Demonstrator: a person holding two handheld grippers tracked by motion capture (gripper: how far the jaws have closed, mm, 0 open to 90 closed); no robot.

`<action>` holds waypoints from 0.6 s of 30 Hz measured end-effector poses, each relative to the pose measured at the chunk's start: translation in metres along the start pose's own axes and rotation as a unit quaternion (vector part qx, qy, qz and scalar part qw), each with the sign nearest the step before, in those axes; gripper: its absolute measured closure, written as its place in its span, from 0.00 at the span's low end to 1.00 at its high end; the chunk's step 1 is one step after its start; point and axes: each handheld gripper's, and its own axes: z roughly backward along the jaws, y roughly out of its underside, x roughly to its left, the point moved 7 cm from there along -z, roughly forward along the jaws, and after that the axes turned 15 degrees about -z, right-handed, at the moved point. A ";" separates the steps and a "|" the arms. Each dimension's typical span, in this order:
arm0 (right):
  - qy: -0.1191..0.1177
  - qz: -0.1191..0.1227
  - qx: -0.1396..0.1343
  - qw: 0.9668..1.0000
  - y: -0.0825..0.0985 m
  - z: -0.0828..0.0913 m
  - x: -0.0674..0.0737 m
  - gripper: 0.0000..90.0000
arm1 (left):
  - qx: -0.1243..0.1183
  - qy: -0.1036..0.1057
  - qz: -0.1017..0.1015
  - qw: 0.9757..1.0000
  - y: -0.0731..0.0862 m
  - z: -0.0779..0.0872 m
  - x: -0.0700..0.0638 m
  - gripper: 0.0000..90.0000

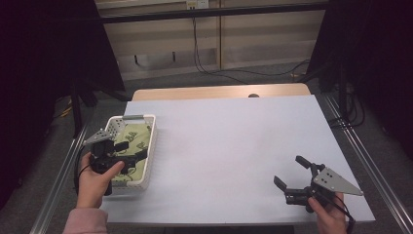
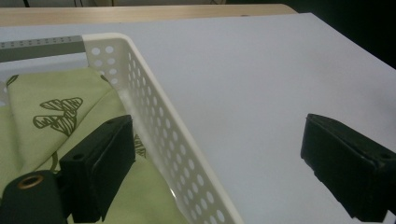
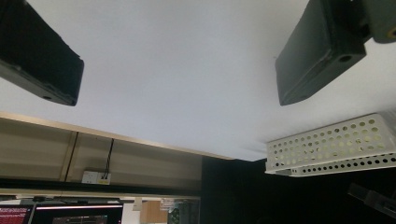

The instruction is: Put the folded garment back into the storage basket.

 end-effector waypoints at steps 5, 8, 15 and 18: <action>0.000 0.000 0.000 1.000 0.000 0.000 0.000 0.01 | -0.010 0.003 0.006 1.000 0.002 0.002 -0.004 0.10; 0.000 0.000 0.000 1.000 0.000 0.000 0.000 0.01 | -0.013 0.006 0.011 1.000 0.003 0.002 -0.006 0.10; 0.000 -0.001 0.000 1.000 0.000 0.000 0.000 0.01 | -0.023 0.004 0.000 1.000 0.010 0.000 -0.008 0.09; 0.001 -0.001 0.000 1.000 0.000 0.000 0.000 0.01 | -0.024 0.010 0.000 1.000 0.012 -0.001 -0.012 0.09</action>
